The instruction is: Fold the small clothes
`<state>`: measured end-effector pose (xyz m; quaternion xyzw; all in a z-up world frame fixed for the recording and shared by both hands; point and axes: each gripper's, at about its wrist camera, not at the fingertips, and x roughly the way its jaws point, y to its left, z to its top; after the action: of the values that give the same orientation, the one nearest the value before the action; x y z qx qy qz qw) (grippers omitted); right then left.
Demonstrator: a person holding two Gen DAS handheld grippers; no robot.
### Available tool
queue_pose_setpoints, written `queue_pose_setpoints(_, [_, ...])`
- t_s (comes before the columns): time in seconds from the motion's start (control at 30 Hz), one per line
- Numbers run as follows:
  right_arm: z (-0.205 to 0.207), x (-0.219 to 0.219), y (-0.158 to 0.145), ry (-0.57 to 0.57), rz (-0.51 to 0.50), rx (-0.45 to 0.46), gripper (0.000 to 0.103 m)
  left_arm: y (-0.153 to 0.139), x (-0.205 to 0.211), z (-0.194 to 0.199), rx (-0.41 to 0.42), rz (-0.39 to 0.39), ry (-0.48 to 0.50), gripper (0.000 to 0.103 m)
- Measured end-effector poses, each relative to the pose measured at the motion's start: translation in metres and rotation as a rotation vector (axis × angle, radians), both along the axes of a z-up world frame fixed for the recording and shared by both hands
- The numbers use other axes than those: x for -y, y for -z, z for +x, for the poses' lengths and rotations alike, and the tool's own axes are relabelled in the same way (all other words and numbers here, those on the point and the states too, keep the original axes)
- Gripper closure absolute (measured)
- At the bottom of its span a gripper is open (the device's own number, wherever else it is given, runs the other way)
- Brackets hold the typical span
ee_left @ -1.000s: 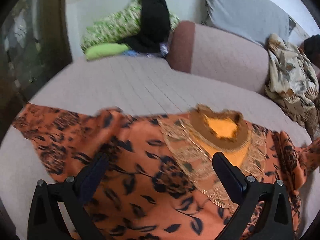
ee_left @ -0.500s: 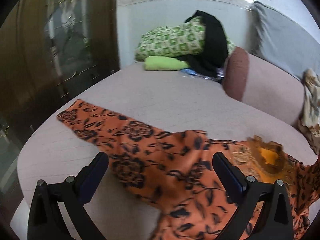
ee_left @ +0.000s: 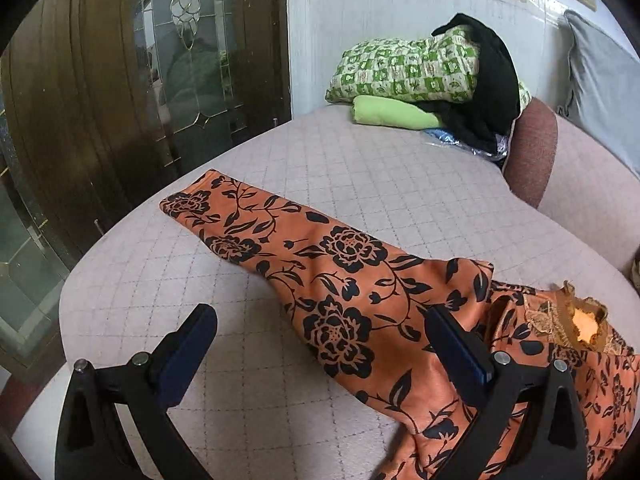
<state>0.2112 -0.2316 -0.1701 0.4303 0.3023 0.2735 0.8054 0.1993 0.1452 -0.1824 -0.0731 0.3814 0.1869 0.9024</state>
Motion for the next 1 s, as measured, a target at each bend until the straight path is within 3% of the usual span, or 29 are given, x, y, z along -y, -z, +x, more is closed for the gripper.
queue_pose_setpoints(0.1, [-0.004, 0.014, -0.008, 0.061, -0.145, -0.046, 0.002, 0.004, -0.007, 0.006, -0.028, -0.019, -0.009, 0.000])
queue_pose_setpoints(0.2, [-0.004, 0.026, 0.003, 0.093, -0.291, -0.135, 0.020, 0.009, -0.029, 0.006, -0.040, -0.079, -0.080, 0.000])
queue_pose_setpoints(0.37, [0.013, 0.044, 0.051, 0.124, -0.408, -0.306, 0.042, 0.020, -0.076, -0.001, -0.044, -0.189, -0.224, 0.000])
queue_pose_setpoints(0.43, [0.021, 0.047, 0.074, 0.112, -0.426, -0.362, 0.044, 0.026, -0.091, 0.000, -0.048, -0.187, -0.261, 0.000])
queue_pose_setpoints(0.53, [0.036, 0.040, 0.116, 0.071, -0.529, -0.493, 0.043, 0.038, -0.114, 0.009, -0.077, -0.202, -0.292, 0.000])
queue_pose_setpoints(0.63, [0.039, 0.040, 0.117, 0.073, -0.542, -0.476, 0.044, 0.051, -0.142, 0.014, -0.080, -0.306, -0.325, 0.000])
queue_pose_setpoints(0.77, [0.033, 0.045, 0.096, 0.043, -0.395, -0.422, 0.044, 0.057, -0.172, 0.027, -0.048, -0.381, -0.325, 0.000])
queue_pose_setpoints(0.83, [0.029, 0.043, 0.083, 0.039, -0.417, -0.363, 0.044, 0.060, -0.185, 0.034, -0.028, -0.446, -0.313, 0.000])
queue_pose_setpoints(0.93, [0.024, 0.037, 0.077, 0.024, -0.454, -0.320, 0.044, 0.070, -0.206, 0.041, 0.021, -0.603, -0.317, 0.000])
queue_pose_setpoints(1.0, [0.023, 0.033, 0.079, 0.012, -0.468, -0.318, 0.044, 0.069, -0.214, 0.042, 0.073, -0.636, -0.333, 0.002])
